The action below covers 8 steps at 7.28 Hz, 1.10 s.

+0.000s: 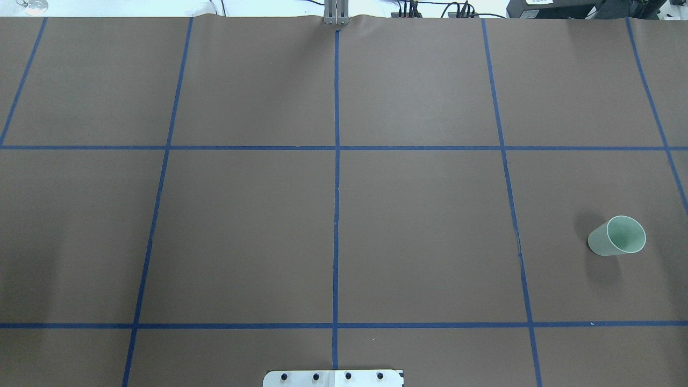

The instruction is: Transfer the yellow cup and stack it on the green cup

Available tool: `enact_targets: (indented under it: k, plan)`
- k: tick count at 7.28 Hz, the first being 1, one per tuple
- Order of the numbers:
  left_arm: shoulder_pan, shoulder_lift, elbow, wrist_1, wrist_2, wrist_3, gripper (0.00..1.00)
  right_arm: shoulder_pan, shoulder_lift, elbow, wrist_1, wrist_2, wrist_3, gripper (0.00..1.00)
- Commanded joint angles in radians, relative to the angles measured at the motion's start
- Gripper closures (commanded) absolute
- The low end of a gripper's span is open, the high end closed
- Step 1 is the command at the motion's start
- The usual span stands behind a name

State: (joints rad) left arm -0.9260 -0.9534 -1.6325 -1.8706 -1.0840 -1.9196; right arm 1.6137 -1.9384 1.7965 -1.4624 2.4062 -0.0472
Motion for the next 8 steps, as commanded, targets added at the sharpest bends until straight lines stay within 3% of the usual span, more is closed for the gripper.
enact_targets:
  k: [1,3,6,7,8]
  plan:
    - [-0.135,-0.153,0.006,-0.261,0.068,0.347,1.0,0.0,0.009,-0.002,0.034,0.002,0.001,0.0]
    - [-0.142,-0.278,0.007,-0.391,0.064,0.492,1.0,0.002,0.022,0.0,0.11,0.002,0.001,0.0]
    - [-0.137,-0.495,0.007,-0.418,0.047,0.812,1.0,0.0,0.062,0.003,0.2,0.005,0.099,0.0]
    - [-0.136,-0.574,-0.003,-0.468,-0.015,0.864,1.0,0.0,0.096,0.013,0.2,0.005,0.118,0.0]
    - [-0.125,-0.587,0.003,-0.645,-0.107,0.869,1.0,0.0,0.113,0.017,0.211,0.01,0.112,0.0]
